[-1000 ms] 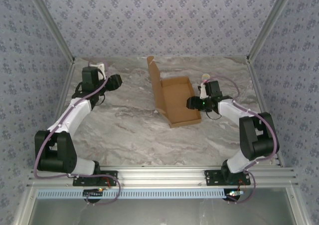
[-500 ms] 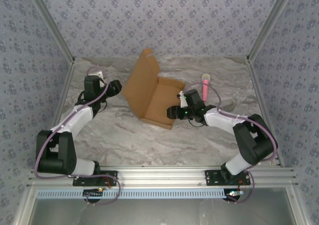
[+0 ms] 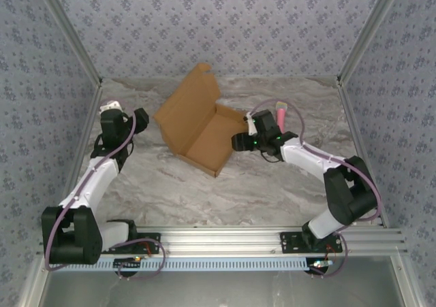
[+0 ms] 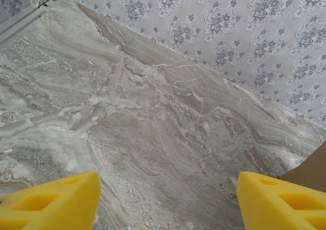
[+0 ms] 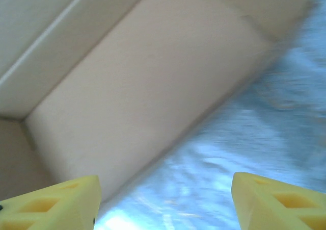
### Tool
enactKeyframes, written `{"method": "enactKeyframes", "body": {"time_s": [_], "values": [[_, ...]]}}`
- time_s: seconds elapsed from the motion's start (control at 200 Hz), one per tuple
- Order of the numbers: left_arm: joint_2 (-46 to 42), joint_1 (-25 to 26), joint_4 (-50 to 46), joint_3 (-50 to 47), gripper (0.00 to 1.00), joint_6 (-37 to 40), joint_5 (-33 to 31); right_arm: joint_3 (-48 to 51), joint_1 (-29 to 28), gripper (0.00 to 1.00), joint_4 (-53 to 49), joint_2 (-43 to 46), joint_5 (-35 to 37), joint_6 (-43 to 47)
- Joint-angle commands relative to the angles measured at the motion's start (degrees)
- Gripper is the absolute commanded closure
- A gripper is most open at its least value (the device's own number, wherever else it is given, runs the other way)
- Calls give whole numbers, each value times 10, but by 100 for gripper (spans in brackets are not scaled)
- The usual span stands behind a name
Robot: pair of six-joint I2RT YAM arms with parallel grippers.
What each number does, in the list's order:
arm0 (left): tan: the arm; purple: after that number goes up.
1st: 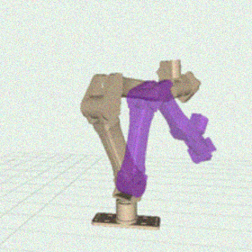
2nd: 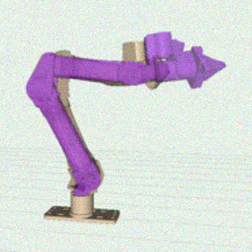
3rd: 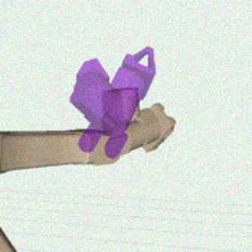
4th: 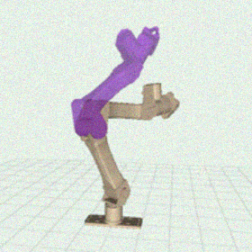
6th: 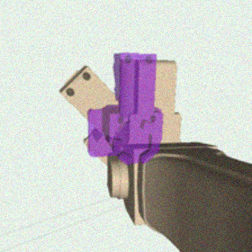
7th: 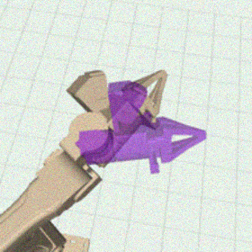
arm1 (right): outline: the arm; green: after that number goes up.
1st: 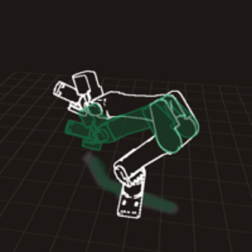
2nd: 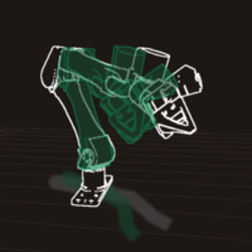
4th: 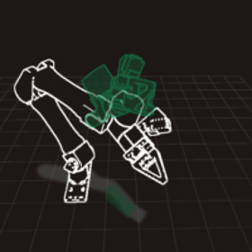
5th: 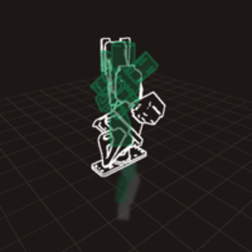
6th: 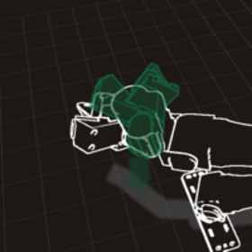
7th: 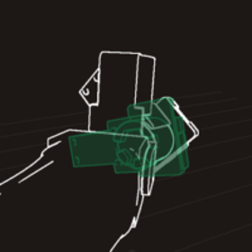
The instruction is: Fold the paper box
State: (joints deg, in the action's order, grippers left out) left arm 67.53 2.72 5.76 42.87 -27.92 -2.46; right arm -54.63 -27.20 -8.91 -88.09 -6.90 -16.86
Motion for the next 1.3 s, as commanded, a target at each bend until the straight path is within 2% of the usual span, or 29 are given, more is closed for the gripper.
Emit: {"method": "enactKeyframes", "body": {"time_s": [0.0, 0.13, 0.255, 0.635, 0.879, 1.294], "values": [[-32, 0, -15, 15, 29, 13, 1, -35, 61, 28, -66, 14, 74, 31], [-59, 13, -16, 33, 29, 16, 50, -73, 132, 28, -104, -23, 115, 37], [-55, 67, -63, 92, 30, 61, 64, -130, 172, 28, -128, -90, 124, 36], [-14, 214, -123, 214, 30, 165, 98, -293, 204, 37, -171, -266, 134, 20], [-4, 243, -124, 228, 30, 176, 110, -359, 210, 47, -220, -318, 133, 20], [28, 258, -124, 241, 30, 175, 134, -418, 210, 52, -277, -365, 126, 8]]}}
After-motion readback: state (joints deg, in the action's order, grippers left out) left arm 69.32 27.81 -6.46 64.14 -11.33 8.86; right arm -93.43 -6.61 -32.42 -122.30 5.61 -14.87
